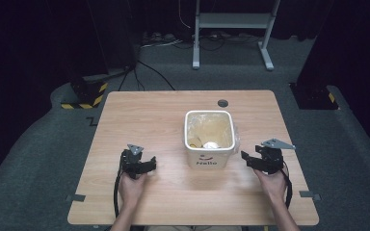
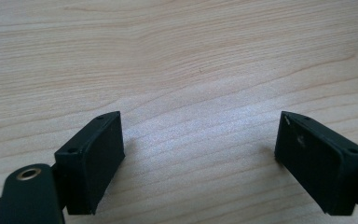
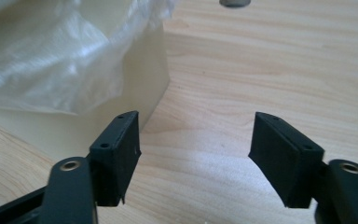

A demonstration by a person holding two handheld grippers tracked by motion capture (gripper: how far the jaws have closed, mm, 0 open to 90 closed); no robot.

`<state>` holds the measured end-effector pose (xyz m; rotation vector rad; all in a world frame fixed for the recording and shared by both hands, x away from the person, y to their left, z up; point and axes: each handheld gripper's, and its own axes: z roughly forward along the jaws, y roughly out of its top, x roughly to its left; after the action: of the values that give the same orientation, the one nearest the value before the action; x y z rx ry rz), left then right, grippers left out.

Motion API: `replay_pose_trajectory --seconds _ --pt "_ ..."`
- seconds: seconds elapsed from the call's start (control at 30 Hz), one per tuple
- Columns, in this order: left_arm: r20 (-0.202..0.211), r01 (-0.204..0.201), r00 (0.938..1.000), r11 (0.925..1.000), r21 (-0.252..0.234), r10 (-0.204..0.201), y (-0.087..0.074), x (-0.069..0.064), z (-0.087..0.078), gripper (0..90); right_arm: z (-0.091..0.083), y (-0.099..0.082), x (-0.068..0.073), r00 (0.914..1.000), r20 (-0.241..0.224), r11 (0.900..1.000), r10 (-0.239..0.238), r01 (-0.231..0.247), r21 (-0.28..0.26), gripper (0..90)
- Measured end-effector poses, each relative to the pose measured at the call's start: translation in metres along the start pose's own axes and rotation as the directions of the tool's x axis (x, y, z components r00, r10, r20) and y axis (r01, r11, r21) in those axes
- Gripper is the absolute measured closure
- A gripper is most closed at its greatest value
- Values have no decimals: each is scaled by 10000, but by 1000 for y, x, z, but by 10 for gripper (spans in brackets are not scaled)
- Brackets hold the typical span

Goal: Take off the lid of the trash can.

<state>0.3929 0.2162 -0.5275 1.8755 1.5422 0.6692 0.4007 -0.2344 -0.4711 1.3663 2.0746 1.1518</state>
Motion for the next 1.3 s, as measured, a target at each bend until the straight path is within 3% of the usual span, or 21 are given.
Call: replay_pose_trajectory --seconds 0.2,0.3,0.7,1.3 --pt "2 6 10000 10000 -2 -6 0 0 0 157 -11 8 -2 10000 56 9997 -48 49 -258 354" --pt "3 6 10000 10000 -2 -6 0 0 0 157 -15 12 -4 9997 -254 9996 42 -49 -281 389" --pt "3 8 10000 10000 -2 -8 0 0 0 157 -27 34 0 9992 -393 9971 76 -106 -759 359" --pt "3 8 10000 10000 -1 -8 0 0 0 157 -24 69 9 9966 -783 9952 -272 196 -963 404"
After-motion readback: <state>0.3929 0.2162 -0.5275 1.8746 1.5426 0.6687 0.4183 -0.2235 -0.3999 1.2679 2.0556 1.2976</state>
